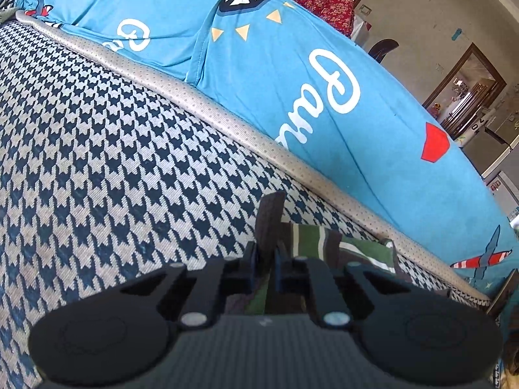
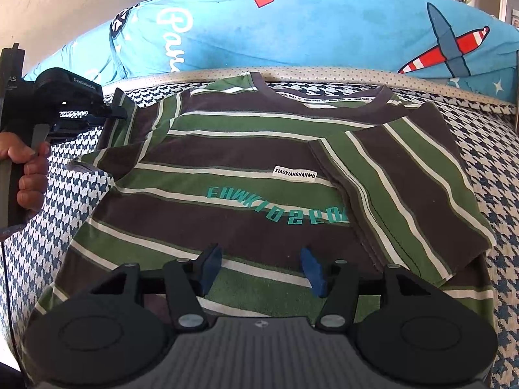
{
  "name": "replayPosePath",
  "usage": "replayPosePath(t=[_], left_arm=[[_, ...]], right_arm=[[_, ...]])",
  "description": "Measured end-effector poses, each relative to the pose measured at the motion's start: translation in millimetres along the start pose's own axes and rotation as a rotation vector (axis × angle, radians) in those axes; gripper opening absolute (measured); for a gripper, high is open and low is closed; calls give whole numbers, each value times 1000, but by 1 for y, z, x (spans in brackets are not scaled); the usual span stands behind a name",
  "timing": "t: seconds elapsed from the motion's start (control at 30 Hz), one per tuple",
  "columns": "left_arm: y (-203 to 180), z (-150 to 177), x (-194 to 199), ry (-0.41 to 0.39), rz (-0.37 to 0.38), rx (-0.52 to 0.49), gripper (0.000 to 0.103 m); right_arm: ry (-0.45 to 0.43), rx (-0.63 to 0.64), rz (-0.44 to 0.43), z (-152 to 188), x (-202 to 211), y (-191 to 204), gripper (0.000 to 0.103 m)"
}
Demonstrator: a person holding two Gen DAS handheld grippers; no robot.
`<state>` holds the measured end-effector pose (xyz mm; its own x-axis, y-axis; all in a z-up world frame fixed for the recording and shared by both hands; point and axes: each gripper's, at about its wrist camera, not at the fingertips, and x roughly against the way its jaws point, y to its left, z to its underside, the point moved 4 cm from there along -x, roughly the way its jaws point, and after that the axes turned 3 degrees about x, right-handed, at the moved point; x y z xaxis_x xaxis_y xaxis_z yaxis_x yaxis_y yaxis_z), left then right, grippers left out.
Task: Fold clothes
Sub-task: 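Fold the grasped shirt side with the left gripper over the shirt center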
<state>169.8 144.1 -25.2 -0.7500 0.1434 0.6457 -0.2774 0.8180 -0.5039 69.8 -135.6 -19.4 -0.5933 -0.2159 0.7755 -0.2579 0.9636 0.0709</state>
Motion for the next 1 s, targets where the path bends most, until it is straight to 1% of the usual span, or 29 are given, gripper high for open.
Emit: replayPosePath(t=[0.17,0.3,0.37,0.43,0.5,0.53,0.57,0.6,0.67,0.73,0.9,1.0], left_arm=[[-39,2,17,-23,89,-37,10],[-80,19,27,5,177,-91,10],[-99,33,26,40,211,-130,10],[-112,49,19,107,251,-159,11],[-122,66,10,195,289,-173,20],[-125,74,7,224,292,-180,28],[-127,79,7,230,292,-194,32],[-129,82,9,228,291,-210,34],[-129,81,14,209,292,-211,44],[-126,73,19,183,306,-179,49],[-111,52,26,128,258,-161,54],[-95,46,23,129,222,-137,55]], right_arm=[[0,-5,-1,0,0,0,55],[0,-13,-3,0,0,0,55],[-1,-13,-1,0,-1,-1,55],[-2,-13,0,0,-1,-1,55],[-2,-12,0,0,-1,-1,55],[-2,-12,1,0,-1,-1,55],[-2,-11,1,-1,-2,-1,55],[-1,-10,1,-1,-2,-1,55],[0,-12,1,-1,-2,-1,55],[0,-12,0,-1,-2,-1,55],[-4,-12,2,0,-3,-1,55],[-28,-20,-3,0,0,-1,55]])
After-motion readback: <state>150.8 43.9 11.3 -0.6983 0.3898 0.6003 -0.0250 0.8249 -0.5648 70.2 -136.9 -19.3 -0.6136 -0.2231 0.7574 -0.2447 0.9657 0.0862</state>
